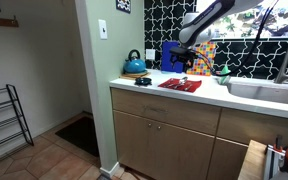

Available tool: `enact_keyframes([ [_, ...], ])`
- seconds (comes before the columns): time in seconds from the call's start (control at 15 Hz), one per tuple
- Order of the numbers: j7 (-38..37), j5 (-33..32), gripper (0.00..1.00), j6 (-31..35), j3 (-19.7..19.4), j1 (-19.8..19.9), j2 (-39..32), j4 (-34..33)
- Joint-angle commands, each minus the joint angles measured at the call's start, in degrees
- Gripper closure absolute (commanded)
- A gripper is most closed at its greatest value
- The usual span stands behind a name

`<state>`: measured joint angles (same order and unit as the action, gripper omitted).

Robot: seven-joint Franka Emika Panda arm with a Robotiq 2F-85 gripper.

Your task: Pick up the fork and put it on the dark green bowl

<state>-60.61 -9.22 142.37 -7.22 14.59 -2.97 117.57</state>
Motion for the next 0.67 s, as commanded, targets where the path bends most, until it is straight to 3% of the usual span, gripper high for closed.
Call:
enact_keyframes([
  [0.0,3.52,2.92,0.0,2.42,-2.53,-1.11,-7.07,-4.93],
  [0.33,7.49,8.1,0.0,4.77,-3.72,-1.41,-14.12,-10.4],
  [0.47,8.94,10.63,0.22,3.75,-3.78,-1.31,-16.17,-12.49],
  [0.6,10.88,12.71,0.3,3.12,-3.68,-1.09,-17.7,-14.14],
])
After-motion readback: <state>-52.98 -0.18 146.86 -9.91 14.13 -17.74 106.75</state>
